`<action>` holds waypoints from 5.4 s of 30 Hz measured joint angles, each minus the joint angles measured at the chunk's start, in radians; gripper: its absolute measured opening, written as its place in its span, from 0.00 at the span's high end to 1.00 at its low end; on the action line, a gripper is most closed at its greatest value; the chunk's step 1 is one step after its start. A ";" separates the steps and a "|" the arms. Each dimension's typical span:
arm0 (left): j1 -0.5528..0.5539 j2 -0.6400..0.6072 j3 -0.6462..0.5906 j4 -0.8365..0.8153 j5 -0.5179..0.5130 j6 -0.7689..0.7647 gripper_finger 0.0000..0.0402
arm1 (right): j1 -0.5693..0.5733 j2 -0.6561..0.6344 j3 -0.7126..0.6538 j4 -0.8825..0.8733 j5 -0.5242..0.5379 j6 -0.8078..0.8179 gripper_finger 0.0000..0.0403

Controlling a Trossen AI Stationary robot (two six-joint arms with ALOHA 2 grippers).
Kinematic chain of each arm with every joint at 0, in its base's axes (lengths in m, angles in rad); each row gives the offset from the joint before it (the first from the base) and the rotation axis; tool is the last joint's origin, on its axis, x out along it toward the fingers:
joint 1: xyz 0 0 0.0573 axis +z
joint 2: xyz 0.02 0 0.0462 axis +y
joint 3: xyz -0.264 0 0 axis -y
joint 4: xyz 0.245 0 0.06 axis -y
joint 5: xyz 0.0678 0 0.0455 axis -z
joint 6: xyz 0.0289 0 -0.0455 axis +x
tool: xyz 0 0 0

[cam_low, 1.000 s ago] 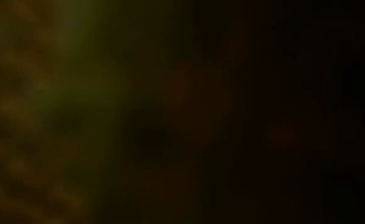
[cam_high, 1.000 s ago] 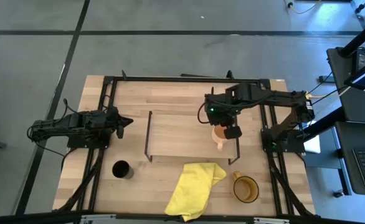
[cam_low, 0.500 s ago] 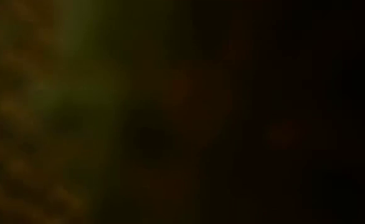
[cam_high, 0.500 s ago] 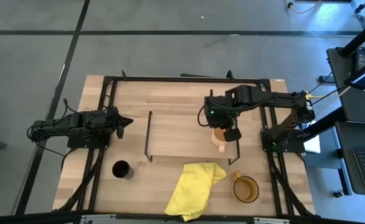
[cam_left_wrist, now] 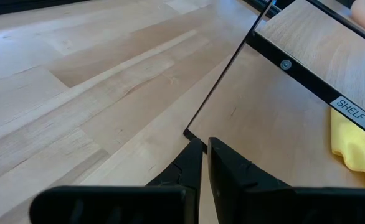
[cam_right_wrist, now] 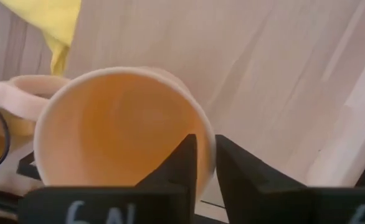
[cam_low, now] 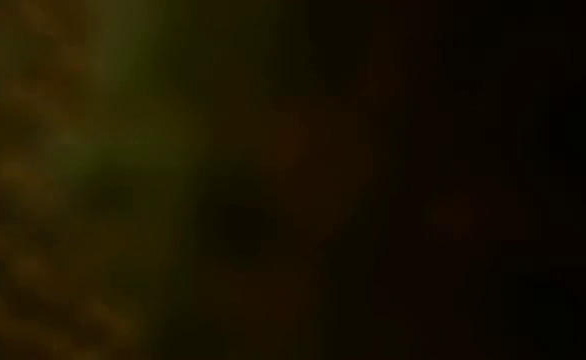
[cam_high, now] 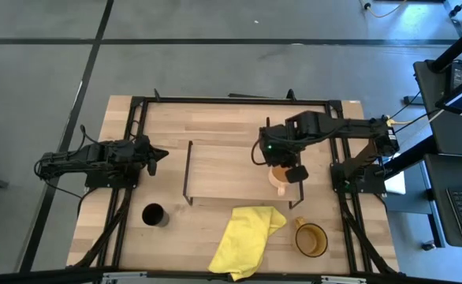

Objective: Stack small to large cups/mugs on shelf
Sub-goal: Put the orange mug on the shelf, then put the yellow mug on the shelf

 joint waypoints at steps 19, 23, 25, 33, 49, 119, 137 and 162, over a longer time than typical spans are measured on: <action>0.000 0.000 0.000 0.000 0.000 0.000 0.95 | 0.010 0.005 0.185 0.226 0.078 0.072 0.61; 0.000 0.000 0.000 0.000 0.000 0.000 0.95 | 0.010 0.039 0.202 0.256 0.052 0.069 0.61; 0.000 0.000 0.000 0.000 0.000 0.000 0.95 | 0.000 0.047 0.203 0.248 0.035 0.062 0.61; 0.000 0.000 0.000 0.000 0.000 0.000 0.95 | 0.010 0.042 0.207 0.109 0.044 0.093 0.61; 0.000 0.000 0.000 0.003 0.000 0.000 0.95 | 0.120 -0.095 0.317 -0.038 0.208 0.945 0.61; 0.000 0.000 0.000 0.002 0.000 0.000 0.95 | 0.951 -0.157 -0.711 0.487 0.105 2.099 0.61; 0.000 0.000 0.000 0.002 0.000 0.000 0.95 | 0.952 -0.157 -0.711 0.494 0.067 2.174 0.87; 0.000 0.000 0.000 0.002 0.000 0.000 0.95 | 0.952 -0.157 -0.710 0.495 0.051 2.246 0.95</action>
